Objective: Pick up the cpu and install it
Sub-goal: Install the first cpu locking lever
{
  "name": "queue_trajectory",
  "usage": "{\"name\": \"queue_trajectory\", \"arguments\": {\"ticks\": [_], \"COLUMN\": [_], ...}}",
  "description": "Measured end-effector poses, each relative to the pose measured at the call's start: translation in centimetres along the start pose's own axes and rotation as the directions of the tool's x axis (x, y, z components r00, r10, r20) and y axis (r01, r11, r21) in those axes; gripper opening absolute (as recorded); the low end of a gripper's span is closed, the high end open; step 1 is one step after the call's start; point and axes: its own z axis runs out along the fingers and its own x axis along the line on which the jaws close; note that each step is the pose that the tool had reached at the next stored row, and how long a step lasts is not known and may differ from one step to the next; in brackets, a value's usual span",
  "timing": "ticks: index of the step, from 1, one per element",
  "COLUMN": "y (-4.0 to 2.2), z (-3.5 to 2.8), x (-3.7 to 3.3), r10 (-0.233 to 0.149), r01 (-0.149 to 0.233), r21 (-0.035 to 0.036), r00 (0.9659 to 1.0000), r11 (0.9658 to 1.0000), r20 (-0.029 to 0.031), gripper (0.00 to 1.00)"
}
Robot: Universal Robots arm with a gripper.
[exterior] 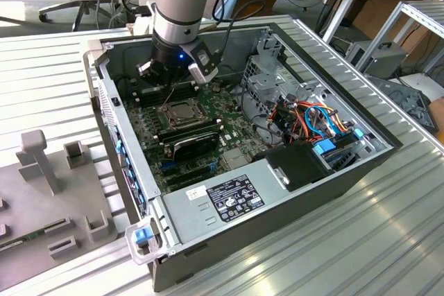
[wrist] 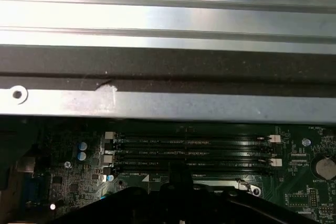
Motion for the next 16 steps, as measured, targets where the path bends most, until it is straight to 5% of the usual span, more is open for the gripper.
{"name": "queue_trajectory", "arguments": {"ticks": [16], "y": [-0.22], "z": [-0.2], "x": [-0.99], "r10": [0.001], "r01": [-0.001], "r21": [0.0044], "r00": [1.0], "r11": [1.0], "r20": [0.0002], "gripper": [0.11]}}
